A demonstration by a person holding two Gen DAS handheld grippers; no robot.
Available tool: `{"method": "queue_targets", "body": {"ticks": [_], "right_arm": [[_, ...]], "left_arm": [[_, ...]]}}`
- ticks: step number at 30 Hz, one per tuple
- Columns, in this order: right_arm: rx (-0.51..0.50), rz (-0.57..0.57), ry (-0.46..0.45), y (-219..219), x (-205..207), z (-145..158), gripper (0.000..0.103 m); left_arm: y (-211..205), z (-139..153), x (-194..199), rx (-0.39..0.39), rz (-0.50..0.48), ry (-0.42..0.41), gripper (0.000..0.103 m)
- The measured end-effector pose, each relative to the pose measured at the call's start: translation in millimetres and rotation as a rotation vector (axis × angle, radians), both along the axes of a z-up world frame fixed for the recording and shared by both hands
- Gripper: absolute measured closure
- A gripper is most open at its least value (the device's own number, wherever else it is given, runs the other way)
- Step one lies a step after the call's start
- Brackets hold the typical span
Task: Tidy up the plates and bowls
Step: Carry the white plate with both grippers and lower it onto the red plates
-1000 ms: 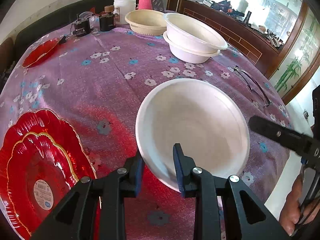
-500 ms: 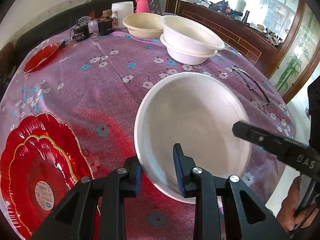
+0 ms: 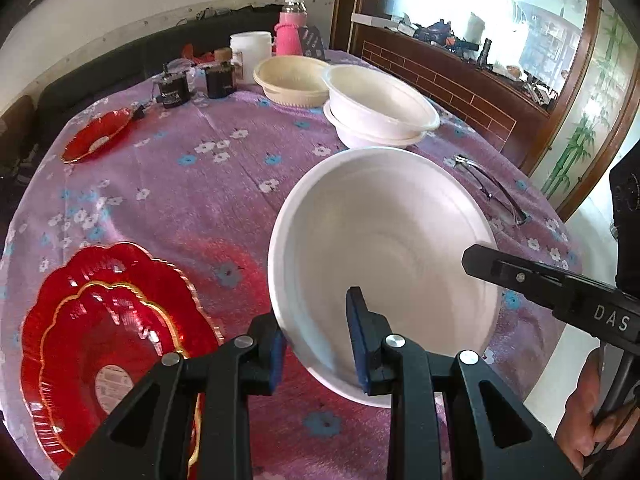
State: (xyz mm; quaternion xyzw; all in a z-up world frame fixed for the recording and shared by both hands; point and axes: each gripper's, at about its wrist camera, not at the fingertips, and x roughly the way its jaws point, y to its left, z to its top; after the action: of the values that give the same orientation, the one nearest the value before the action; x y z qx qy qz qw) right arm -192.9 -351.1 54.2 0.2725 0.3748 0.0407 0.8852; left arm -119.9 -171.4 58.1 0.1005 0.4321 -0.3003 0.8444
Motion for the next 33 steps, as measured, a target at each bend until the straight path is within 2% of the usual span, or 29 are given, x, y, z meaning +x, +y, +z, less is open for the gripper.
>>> {"method": "queue_targets", "body": {"ticks": [9,16,24,33], "right_arm": [[-0.022,0.083,-0.015,35.6,16.8,17.0,0.092],[-0.055,0.193,-0.022,86.4,39.4,24.9,0.092],[-0.03,0.315,0.019,141.8,63.6,11.2,0.092],[-0.026,0.405,0.076,187.9,78.6,-9.1,0.091]], "left_arm": [[42.3,10.4,-2.5,-0.02,0.057,-0.034,0.076],[98.0,13.3,3.4,-0.042,0.173,-0.043,0.076],[156.9,12.3,1.2,-0.026,0.281,-0.055,0.075],[196.1,-11.9,2.5,0.005,0.357,0.0,0.075]]}}
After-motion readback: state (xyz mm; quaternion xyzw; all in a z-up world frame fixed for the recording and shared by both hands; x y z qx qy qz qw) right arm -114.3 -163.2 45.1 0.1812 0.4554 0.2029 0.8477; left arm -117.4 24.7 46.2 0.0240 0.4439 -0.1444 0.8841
